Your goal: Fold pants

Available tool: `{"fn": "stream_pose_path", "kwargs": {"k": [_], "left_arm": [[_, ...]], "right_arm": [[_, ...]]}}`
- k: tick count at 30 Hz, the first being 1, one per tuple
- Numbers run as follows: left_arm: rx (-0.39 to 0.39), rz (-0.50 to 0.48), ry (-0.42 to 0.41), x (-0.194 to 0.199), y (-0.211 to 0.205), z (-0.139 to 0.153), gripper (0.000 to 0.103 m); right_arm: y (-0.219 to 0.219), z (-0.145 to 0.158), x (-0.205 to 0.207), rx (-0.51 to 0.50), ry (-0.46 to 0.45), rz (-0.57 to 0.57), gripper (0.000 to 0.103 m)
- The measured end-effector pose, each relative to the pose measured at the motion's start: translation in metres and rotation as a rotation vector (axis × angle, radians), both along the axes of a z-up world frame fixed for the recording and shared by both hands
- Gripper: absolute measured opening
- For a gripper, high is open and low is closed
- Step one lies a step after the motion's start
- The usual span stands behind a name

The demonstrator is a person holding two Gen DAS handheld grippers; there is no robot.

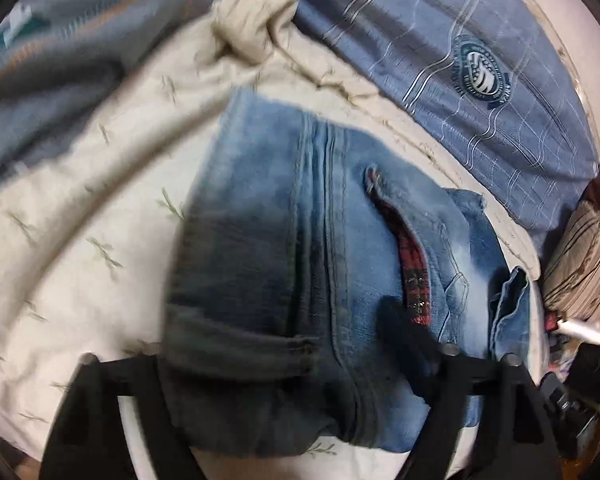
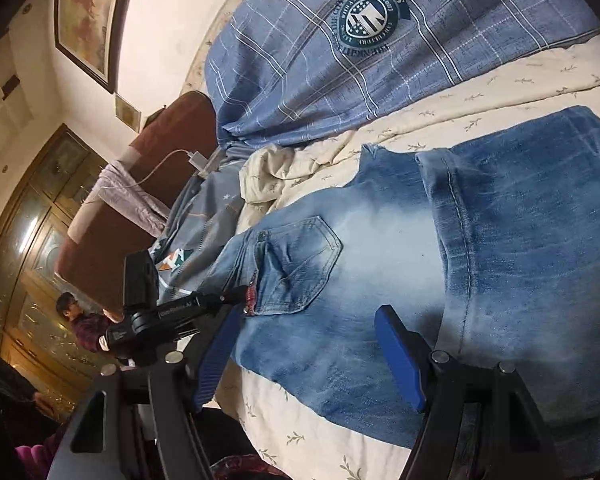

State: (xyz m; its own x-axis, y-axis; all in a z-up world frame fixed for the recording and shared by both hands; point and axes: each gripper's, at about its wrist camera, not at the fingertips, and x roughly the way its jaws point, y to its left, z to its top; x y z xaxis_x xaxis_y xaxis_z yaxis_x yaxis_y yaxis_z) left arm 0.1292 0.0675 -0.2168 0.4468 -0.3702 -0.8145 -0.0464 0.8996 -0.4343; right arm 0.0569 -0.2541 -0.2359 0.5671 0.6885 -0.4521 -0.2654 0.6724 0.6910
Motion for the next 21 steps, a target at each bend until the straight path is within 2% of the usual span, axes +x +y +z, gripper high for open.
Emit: {"fn": "stream_pose_path", "kwargs": {"k": [2, 3, 4, 6, 9, 15, 21], "left_arm": [[0.024, 0.008, -0.032, -0.001, -0.003, 0.004, 0.076], [0.024, 0.007, -0.052, -0.003, -0.005, 0.007, 0.048], [0.042, 0.003, -0.072, -0.005, -0.006, 0.011, 0.037], [0.071, -0.011, -0.1, -0.009, -0.008, 0.018, 0.03], [0.075, -0.011, -0.131, -0.013, -0.009, 0.029, 0.026], [0.149, -0.066, -0.238, -0.027, -0.032, 0.063, 0.023], [0.197, -0.177, -0.356, -0.047, -0.074, 0.102, 0.021]], "right_arm": [[0.001, -0.001, 0.001, -0.016, 0.005, -0.003, 0.073], [0.001, -0.001, 0.001, -0.021, 0.005, -0.007, 0.073], [-0.001, -0.001, 0.001, -0.021, 0.003, -0.013, 0.073], [-0.006, 0.0, -0.001, -0.018, -0.006, -0.034, 0.073], [-0.017, -0.001, -0.002, -0.006, -0.004, -0.072, 0.073], [-0.045, 0.003, -0.008, 0.043, -0.019, -0.165, 0.073], [-0.079, 0.006, -0.017, 0.107, -0.029, -0.271, 0.073]]}}
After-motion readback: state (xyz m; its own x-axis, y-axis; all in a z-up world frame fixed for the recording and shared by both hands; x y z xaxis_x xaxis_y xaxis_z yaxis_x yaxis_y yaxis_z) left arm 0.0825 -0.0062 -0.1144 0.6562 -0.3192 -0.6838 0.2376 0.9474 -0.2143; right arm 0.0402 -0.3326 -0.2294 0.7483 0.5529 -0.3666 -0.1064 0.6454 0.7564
